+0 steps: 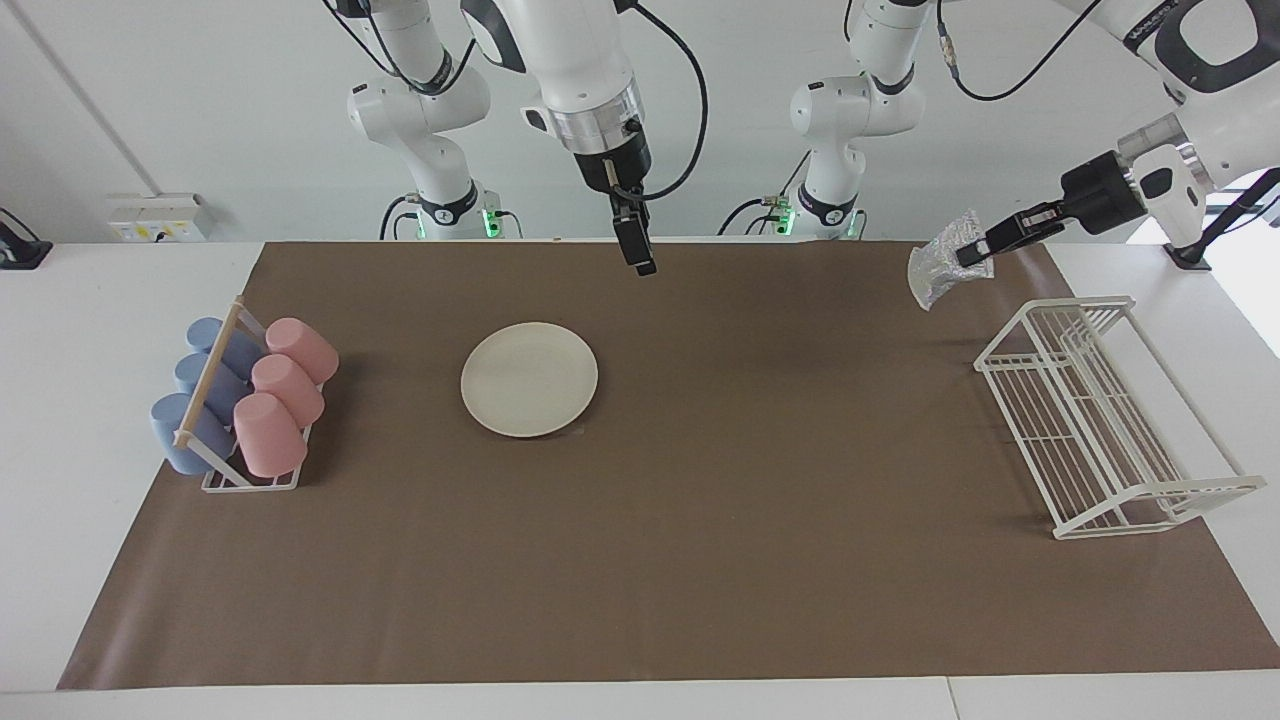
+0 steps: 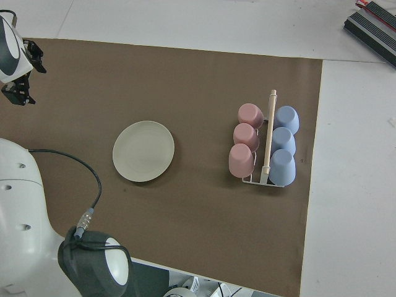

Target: Wipe plate with sponge

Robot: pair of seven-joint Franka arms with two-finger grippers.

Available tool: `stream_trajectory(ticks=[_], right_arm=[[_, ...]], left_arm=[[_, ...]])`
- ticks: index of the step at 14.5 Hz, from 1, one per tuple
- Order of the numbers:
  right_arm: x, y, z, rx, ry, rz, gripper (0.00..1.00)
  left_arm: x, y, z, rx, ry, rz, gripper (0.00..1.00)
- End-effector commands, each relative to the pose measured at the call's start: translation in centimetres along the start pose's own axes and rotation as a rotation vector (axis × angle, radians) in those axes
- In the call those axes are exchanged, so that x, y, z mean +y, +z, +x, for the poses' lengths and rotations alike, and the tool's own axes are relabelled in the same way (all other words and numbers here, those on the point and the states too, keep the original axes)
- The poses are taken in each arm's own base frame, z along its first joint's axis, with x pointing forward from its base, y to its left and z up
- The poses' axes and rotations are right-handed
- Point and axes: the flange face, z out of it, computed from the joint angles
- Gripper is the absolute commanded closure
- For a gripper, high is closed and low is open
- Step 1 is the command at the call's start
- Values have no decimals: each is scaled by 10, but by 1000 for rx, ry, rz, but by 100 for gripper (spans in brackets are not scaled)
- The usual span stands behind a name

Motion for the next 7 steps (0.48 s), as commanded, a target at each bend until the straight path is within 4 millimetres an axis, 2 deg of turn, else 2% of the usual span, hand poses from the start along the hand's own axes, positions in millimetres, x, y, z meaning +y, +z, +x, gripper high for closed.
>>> stream_trajectory(ticks=[1, 3, 5, 7], right_arm=[[2, 0, -19, -46, 6, 33, 0], [21, 17, -40, -65, -24, 63, 0], [44, 33, -56, -77, -46, 76, 0], [56, 44, -64, -94, -60, 101, 0]], left_arm=[[-41, 44, -34, 28, 1, -235, 100], [-50, 58, -44, 49, -18, -388, 100], [-42, 75, -50, 13, 27, -471, 100], [-34, 107, -53, -36, 113, -517, 100]])
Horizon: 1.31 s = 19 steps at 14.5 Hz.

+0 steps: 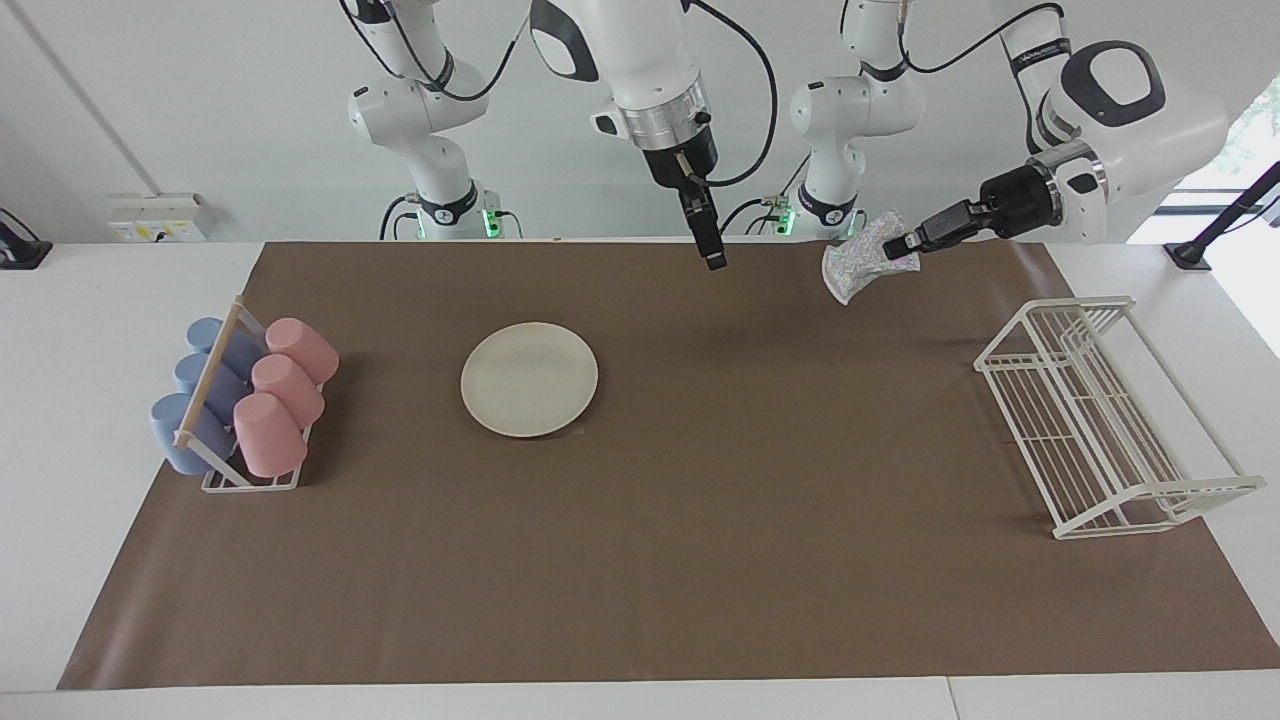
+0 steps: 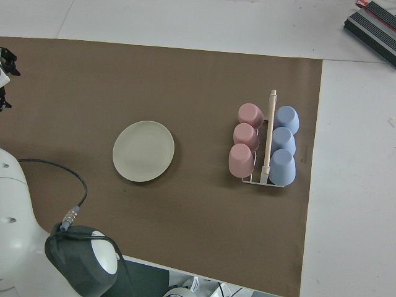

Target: Wipe plate with sponge

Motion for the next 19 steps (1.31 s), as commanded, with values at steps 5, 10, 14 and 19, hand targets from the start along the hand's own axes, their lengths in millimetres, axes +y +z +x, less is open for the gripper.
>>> stream_trajectory(ticks=[5, 10, 14, 19], right_arm=[[43, 25, -15, -149, 35, 64, 0], [58, 34, -9, -126, 18, 47, 0], [73, 43, -12, -113, 1, 30, 0], [70, 47, -13, -125, -25, 48, 0]], left_arm=[[-34, 85, -10, -191, 316, -127, 100], [-45, 91, 0, -242, 304, -212, 100], [-47, 87, 0, -243, 300, -219, 100], [-46, 86, -1, -251, 299, -221, 100]])
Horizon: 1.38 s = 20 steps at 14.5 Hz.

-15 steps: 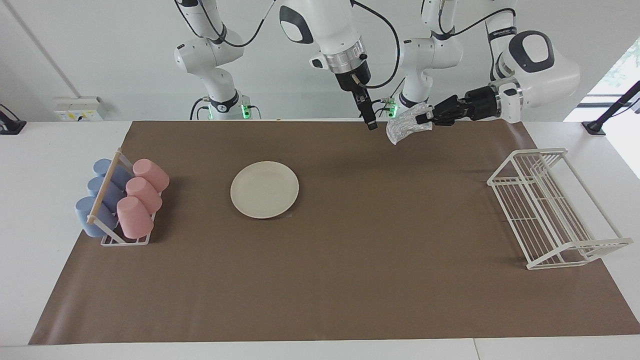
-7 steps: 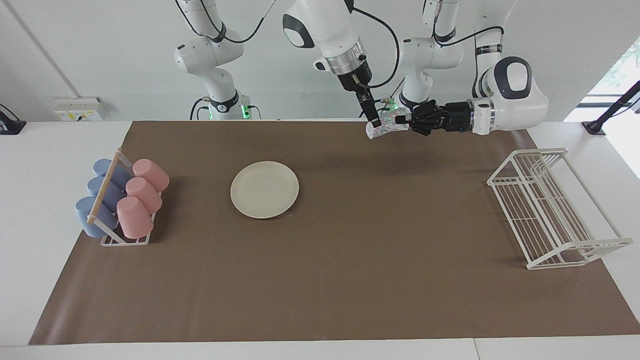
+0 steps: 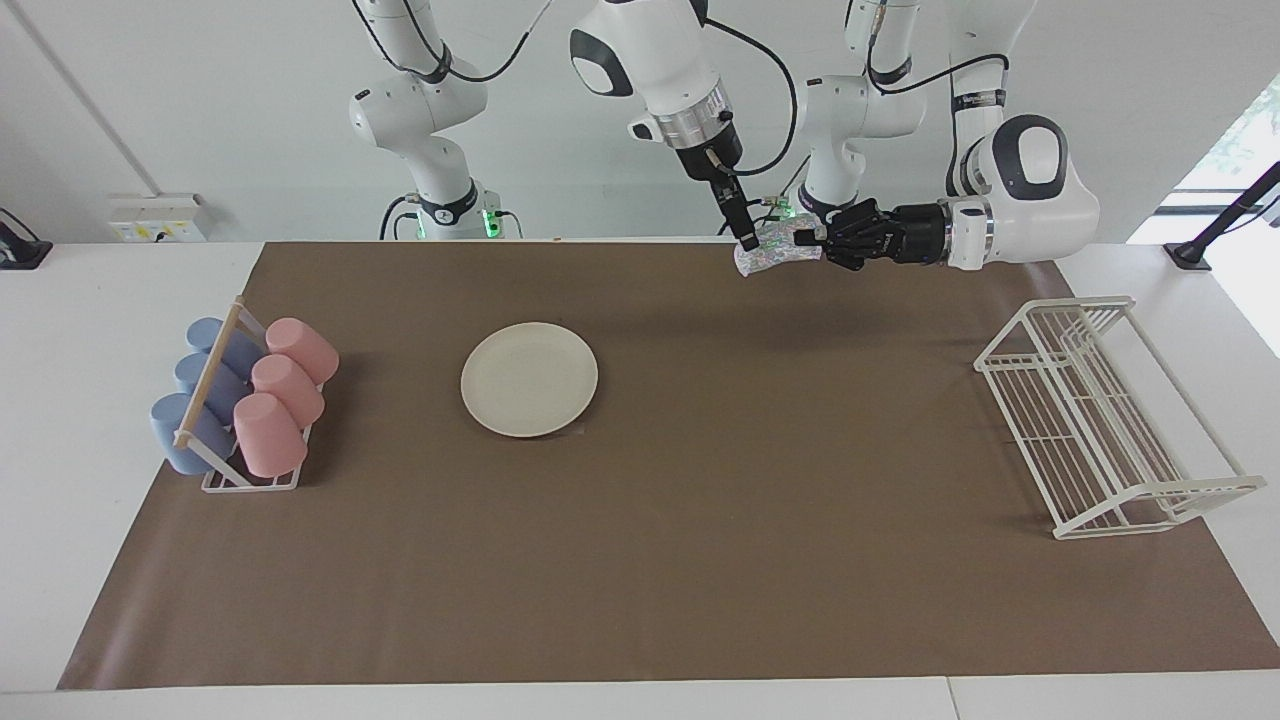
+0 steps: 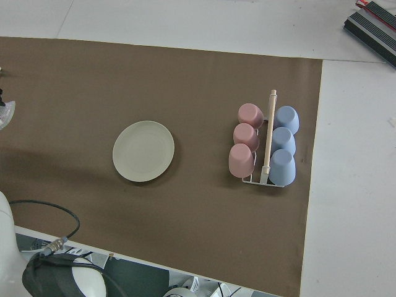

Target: Wipe plate with sponge

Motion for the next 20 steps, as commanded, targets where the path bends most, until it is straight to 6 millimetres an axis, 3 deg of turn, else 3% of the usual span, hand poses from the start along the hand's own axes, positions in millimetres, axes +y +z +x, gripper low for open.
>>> stream_trajectory(ticks=[1, 8, 9, 11, 12, 13, 20], right_arm=[[0, -1, 3, -36, -11, 41, 0], [8, 18, -11, -56, -25, 39, 0], [8, 18, -11, -55, -30, 38, 6], [7, 17, -9, -50, -38, 41, 61], [8, 18, -9, -44, -71, 37, 81], [8, 17, -8, -42, -111, 36, 95], [6, 18, -6, -40, -141, 36, 100]], left_arm=[[0, -2, -4, -14, 8, -32, 100], [0, -1, -5, -26, 4, -30, 100], [0, -1, -6, -32, 4, -33, 100], [0, -3, -6, -31, 2, -34, 100], [-1, -4, -6, -30, 2, -33, 100], [-1, -3, -7, -32, 1, -30, 100], [-1, -3, -9, -47, 1, -21, 100]])
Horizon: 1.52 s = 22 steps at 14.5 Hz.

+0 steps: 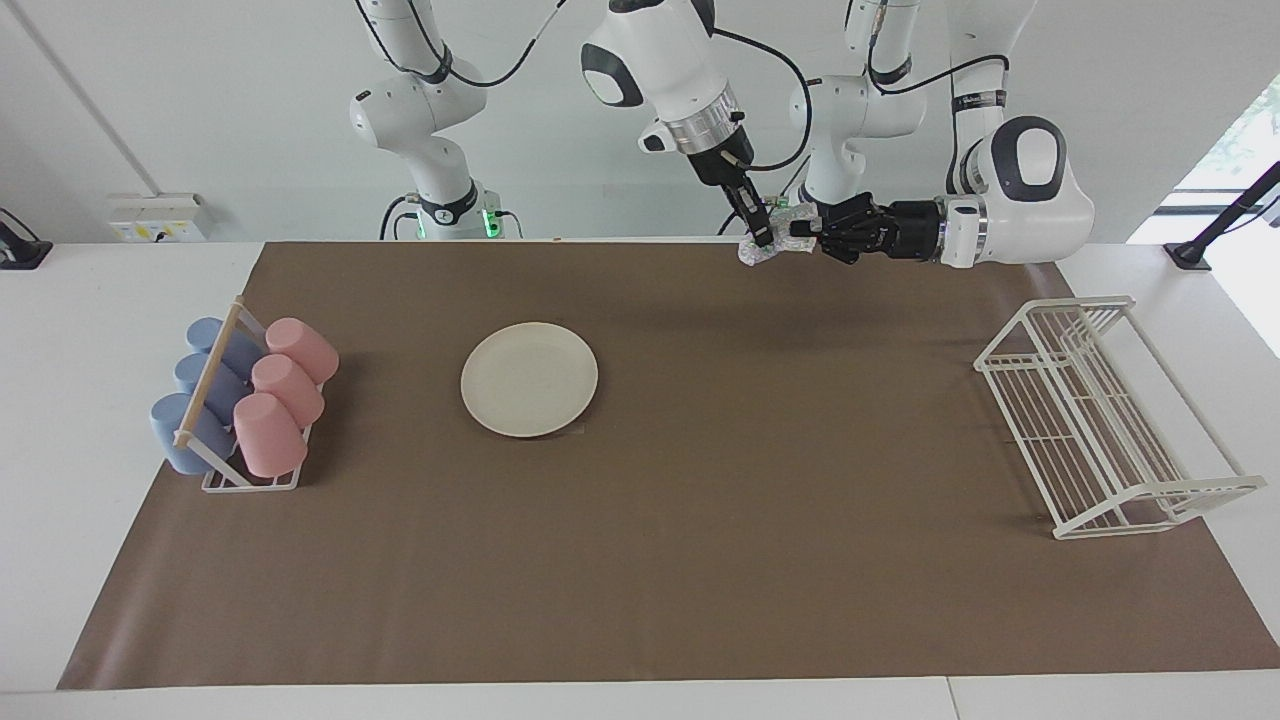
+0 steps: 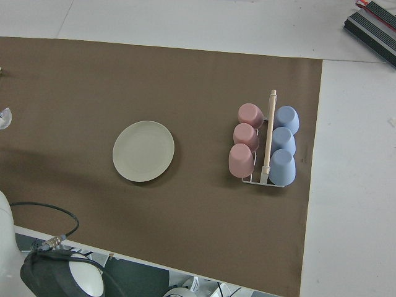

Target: Wipe plate with sponge

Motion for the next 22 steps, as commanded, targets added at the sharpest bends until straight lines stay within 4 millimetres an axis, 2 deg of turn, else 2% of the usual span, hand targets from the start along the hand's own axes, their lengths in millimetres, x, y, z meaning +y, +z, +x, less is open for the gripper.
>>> stream_trajectory(ticks=[1, 3, 4, 5, 7, 8, 10, 12, 13, 15, 16, 18, 19, 20, 22], right_arm=[[4, 3, 3, 0, -20, -21, 100], [4, 3, 3, 0, -23, -21, 100], [4, 4, 4, 1, -23, -20, 100], [3, 3, 4, 5, -24, -21, 100], [9, 6, 11, 44, -54, -70, 100], [9, 4, 17, 56, -85, -89, 100], [5, 3, 39, 90, -138, -149, 100], [-8, 5, 96, 129, -146, -161, 100], [-11, 8, 116, 141, -173, -176, 100], [-10, 30, 170, 163, -224, -210, 100], [-1, 50, 198, 174, -250, -221, 100], [17, 71, 255, 207, -247, -185, 100], [26, 76, 275, 222, -235, -186, 100], [31, 76, 286, 226, -251, -198, 100], [39, 84, 295, 229, -268, -222, 100]], left_arm=[[2, -8, -2, 9, 12, -13, 100], [0, -9, -3, 2, 9, 10, 100], [1, -10, -4, -3, 10, 20, 88], [4, -12, -6, -7, 9, 48, 1], [6, -16, -13, -19, 0, 126, 0], [4, -25, -14, -3, -6, 128, 0], [5, -38, -15, -11, -7, 232, 0], [7, -46, -16, -19, -49, 336, 0], [8, -53, -16, -12, -64, 389, 0], [3, -70, -18, 6, -90, 480, 0], [4, -78, -18, 14, -90, 526, 0], [9, -96, -17, 40, -94, 621, 0], [8, -100, -16, 47, -99, 667, 0], [6, -103, -16, 48, -98, 713, 0], [3, -105, -13, 58, -100, 793, 0]])
